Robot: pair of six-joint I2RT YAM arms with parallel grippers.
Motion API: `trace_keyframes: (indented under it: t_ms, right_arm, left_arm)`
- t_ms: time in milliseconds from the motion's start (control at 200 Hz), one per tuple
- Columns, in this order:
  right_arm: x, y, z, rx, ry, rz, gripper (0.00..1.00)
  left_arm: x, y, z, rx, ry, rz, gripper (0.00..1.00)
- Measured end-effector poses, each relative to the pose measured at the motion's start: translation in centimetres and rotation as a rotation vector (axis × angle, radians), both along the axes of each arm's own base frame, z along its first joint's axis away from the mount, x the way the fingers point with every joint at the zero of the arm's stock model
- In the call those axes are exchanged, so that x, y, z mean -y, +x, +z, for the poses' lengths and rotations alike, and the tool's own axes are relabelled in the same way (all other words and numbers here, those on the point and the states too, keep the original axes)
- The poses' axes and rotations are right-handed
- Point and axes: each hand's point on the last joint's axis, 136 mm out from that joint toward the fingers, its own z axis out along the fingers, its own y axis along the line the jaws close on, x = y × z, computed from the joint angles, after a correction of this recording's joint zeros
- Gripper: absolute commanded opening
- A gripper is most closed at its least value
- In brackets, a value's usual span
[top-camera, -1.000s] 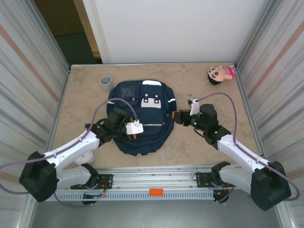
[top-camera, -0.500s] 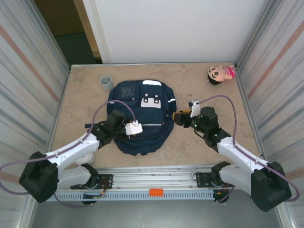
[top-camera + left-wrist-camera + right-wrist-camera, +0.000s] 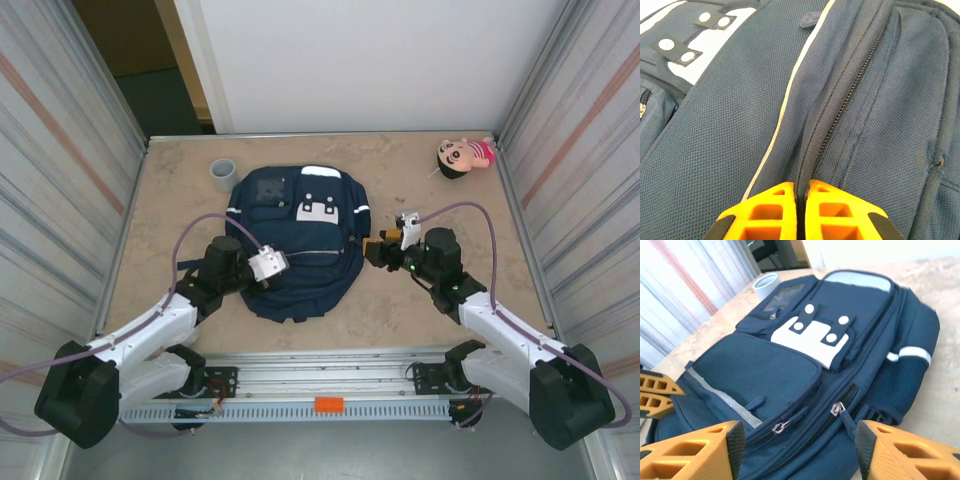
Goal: Pack the student bag
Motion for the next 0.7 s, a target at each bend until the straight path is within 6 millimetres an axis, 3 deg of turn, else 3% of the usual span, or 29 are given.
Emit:
trace_keyframes:
  t_ms: [271, 481, 702]
  right_arm:
    - [-0.7, 1.3, 0.0, 0.079, -0.102, 0.1, 0.63]
    - [-1.1, 3.6, -1.5, 0.034, -0.137, 0.169, 0.62]
    - [-2.8, 3.9, -2.5, -0.006, -0.122, 0.274, 0.62]
  left_arm:
    - [-0.1, 0.1, 0.5, -0.019, -0.126, 0.025, 0.0]
    - [-0.3, 0.3, 1.2, -0.024, -0.192, 0.055, 0.0]
    - [-0.7, 0.6, 2.0, -0.03, -0.247, 0.087, 0.0]
